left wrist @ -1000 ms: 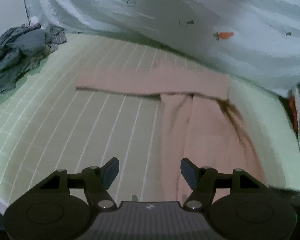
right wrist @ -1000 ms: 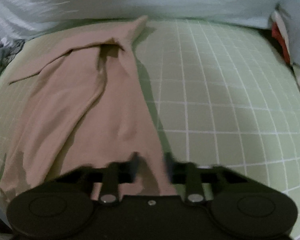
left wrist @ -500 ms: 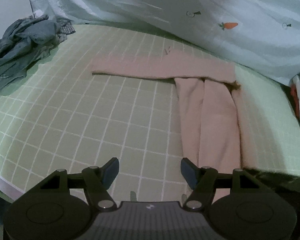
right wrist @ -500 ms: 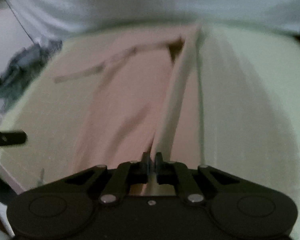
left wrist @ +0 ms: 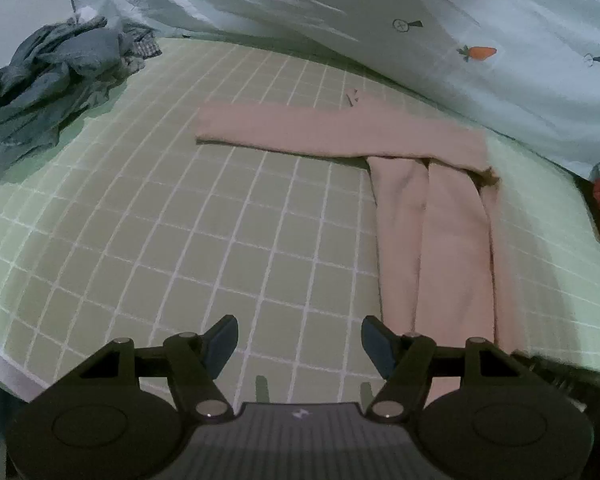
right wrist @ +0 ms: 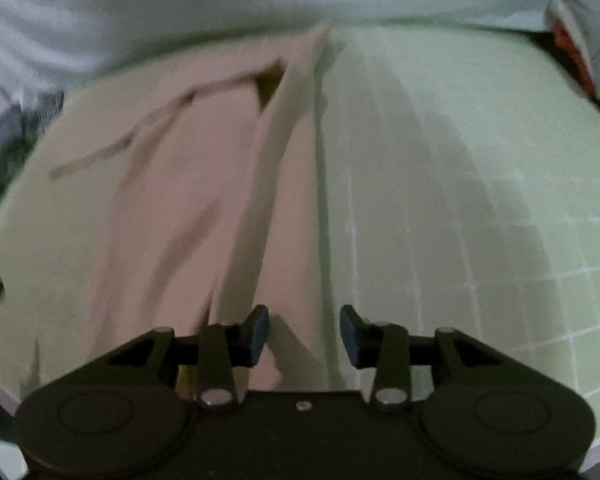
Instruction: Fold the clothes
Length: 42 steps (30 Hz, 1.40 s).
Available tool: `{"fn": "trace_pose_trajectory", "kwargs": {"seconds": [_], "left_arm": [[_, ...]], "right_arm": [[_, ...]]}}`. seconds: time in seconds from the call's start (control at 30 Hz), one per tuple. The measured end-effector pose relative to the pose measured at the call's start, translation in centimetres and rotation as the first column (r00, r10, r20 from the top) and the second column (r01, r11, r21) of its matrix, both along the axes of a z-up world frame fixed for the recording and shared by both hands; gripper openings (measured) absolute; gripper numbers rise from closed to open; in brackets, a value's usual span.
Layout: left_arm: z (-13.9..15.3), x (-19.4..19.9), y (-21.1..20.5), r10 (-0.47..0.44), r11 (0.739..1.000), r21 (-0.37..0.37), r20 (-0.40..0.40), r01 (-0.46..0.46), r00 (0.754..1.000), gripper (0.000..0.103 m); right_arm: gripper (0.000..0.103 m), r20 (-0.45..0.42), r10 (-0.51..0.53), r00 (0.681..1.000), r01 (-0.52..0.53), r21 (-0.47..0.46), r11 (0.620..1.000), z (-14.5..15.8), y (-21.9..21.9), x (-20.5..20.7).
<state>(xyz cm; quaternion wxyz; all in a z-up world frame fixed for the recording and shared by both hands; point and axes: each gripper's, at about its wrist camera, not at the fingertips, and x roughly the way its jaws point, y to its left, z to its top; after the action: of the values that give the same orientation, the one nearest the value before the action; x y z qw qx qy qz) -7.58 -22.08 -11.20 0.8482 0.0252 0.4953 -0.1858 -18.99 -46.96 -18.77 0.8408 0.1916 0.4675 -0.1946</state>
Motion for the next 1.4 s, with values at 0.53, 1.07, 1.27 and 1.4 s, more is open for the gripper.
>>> {"fn": "trace_pose_trajectory", "kwargs": {"seconds": [0.53,1.07,1.27,1.4], "left_arm": [[0.8,12.3,-0.3,0.112,0.992,0.049,0.088,-0.117,0.990,0.084],[-5.8,27.3,-0.7,0.183,0.968,0.175,0.004,-0.181,0.983,0.084],[-6.8,27.4,-0.8,0.141,0.977,0.165,-0.005,-0.138,0.990,0.084],[-6.6,27.4,-1.1,0.128,0.982,0.142,0.009,-0.128,0.992,0.064]], "right_arm": [[0.103,0.335,-0.017,0.942,0.083,-0.185,0.979,5.8,-5.8,9.5],[0.066,0.136,0.063,0.989,-0.039,-0.171,0.985,0.8,-11.0,24.8],[0.052,0.104,0.066,0.992,-0.052,-0.131,0.990,-0.7,-11.4,25.3],[0.009,0.085,0.056,0.995,-0.040,-0.175,0.984,-0.4,-11.7,25.2]]}}
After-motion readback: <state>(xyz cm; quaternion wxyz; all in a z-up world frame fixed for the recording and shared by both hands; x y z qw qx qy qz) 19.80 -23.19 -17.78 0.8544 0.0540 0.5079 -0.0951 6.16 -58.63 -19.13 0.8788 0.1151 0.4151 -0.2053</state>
